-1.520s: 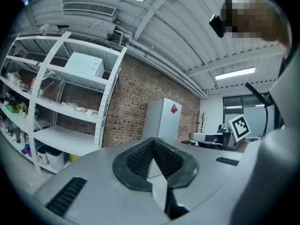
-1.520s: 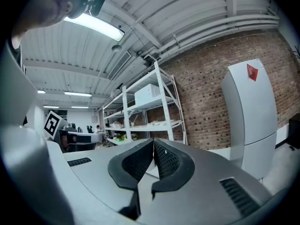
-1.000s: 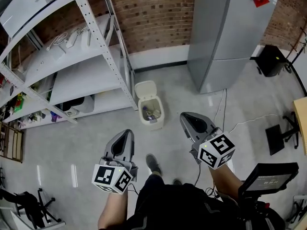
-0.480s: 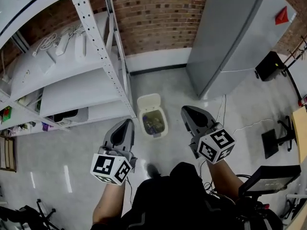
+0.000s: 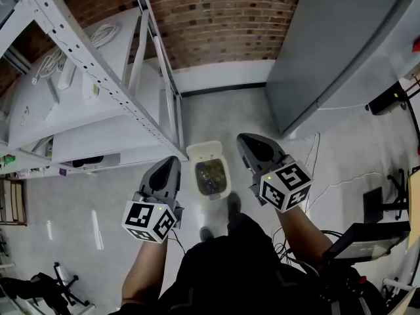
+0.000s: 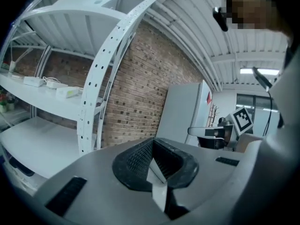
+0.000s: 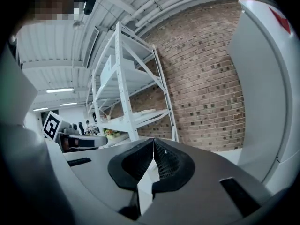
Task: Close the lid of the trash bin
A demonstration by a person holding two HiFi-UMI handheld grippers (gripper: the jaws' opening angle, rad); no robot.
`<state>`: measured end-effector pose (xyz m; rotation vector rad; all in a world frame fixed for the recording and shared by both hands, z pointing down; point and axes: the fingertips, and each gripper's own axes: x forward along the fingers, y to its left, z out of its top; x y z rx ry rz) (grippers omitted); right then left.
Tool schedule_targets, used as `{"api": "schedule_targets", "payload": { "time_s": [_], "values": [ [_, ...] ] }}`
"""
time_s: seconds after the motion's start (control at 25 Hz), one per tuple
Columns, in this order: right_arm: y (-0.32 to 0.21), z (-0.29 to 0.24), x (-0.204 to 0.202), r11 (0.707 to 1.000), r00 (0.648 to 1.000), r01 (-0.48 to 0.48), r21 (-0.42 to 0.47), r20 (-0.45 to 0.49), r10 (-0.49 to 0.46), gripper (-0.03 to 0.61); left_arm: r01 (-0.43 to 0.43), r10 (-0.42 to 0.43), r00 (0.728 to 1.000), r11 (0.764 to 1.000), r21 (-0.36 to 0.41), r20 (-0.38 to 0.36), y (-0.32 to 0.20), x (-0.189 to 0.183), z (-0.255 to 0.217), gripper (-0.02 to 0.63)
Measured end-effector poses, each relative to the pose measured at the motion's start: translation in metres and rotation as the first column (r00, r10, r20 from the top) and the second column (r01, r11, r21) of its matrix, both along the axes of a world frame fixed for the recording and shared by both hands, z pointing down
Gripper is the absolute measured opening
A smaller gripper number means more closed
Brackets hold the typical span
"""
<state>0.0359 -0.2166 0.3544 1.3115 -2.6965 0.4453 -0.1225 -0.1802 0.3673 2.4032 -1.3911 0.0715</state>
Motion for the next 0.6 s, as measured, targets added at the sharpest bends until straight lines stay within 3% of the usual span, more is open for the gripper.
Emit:
{"api": "schedule_targets", "payload": {
  "time_s": [0.36,0.6],
  "values": [
    [-0.100,0.096,-0.017,0.981,0.992,0.102,-0.168,-0.059,-0.114,0.009,0.044,-0.037,0.998,0.986,-0.161,0.046,-0.094,-0.004,0.081,-0.002],
    [-0.135,0.168,-0.035,0.957,0.989,0.072,-0.283,-0.103,-0.105,0.009,0.010,-0.002,1.000,0.961,-0.276,0.031,-0.133,-0.014,0.156,-0.002]
  ]
}}
